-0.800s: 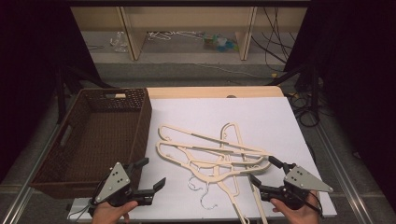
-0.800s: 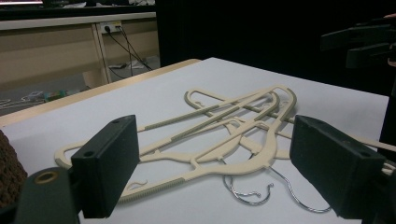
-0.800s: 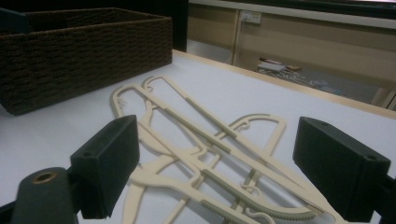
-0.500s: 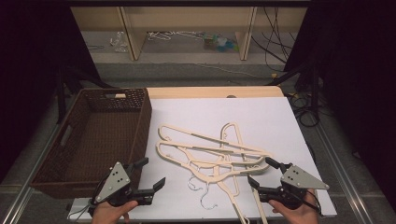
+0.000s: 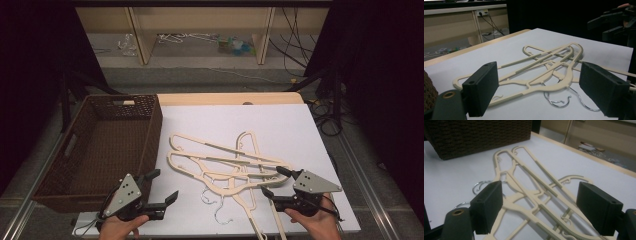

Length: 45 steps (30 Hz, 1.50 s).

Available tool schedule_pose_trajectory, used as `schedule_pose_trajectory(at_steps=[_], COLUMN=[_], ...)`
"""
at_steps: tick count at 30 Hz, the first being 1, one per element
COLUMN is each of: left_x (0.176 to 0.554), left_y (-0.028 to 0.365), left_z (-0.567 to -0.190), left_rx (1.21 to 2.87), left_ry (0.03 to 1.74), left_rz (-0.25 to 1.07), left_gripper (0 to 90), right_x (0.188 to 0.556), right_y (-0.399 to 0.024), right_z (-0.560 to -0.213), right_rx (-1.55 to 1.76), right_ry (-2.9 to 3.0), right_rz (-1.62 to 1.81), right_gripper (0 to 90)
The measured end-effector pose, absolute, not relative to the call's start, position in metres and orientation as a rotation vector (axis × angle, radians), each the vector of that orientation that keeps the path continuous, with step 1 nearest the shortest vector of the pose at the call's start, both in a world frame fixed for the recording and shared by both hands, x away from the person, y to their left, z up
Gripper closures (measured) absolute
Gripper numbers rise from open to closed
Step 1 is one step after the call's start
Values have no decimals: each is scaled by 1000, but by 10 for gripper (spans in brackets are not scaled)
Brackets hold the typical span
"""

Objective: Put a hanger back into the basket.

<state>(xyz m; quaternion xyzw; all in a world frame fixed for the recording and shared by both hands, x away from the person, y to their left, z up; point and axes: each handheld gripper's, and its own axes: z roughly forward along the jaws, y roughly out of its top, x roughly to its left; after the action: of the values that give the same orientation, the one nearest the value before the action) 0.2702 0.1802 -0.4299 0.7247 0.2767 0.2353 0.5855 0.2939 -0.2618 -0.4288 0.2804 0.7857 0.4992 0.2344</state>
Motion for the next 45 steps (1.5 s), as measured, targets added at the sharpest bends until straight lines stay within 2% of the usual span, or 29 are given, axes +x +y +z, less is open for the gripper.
schedule_pose_trajectory(at_steps=[5,14,20,29,36,40,41,45], left_x=[270,271,270,270,270,270,270,269], left_y=[180,179,178,177,174,174,174,174], left_z=[-430,-431,-431,-432,-433,-433,-433,-433], left_rx=[1690,1695,1708,1727,1732,1738,1739,1742], left_ry=[649,633,640,631,630,625,624,624], left_rz=[545,550,553,564,559,563,564,562], left_gripper=[159,159,159,159,159,159,159,160], right_x=[300,325,344,364,373,374,373,371], right_y=[-260,-246,-239,-235,-236,-237,-237,-236], right_z=[-431,-442,-454,-470,-478,-479,-479,-477], right_rx=[765,682,578,472,443,451,442,347], right_ry=[2211,2468,2591,2689,2765,2784,2808,2817], right_rz=[1346,1155,1070,958,926,947,951,918], right_gripper=[233,301,410,518,568,623,682,722])
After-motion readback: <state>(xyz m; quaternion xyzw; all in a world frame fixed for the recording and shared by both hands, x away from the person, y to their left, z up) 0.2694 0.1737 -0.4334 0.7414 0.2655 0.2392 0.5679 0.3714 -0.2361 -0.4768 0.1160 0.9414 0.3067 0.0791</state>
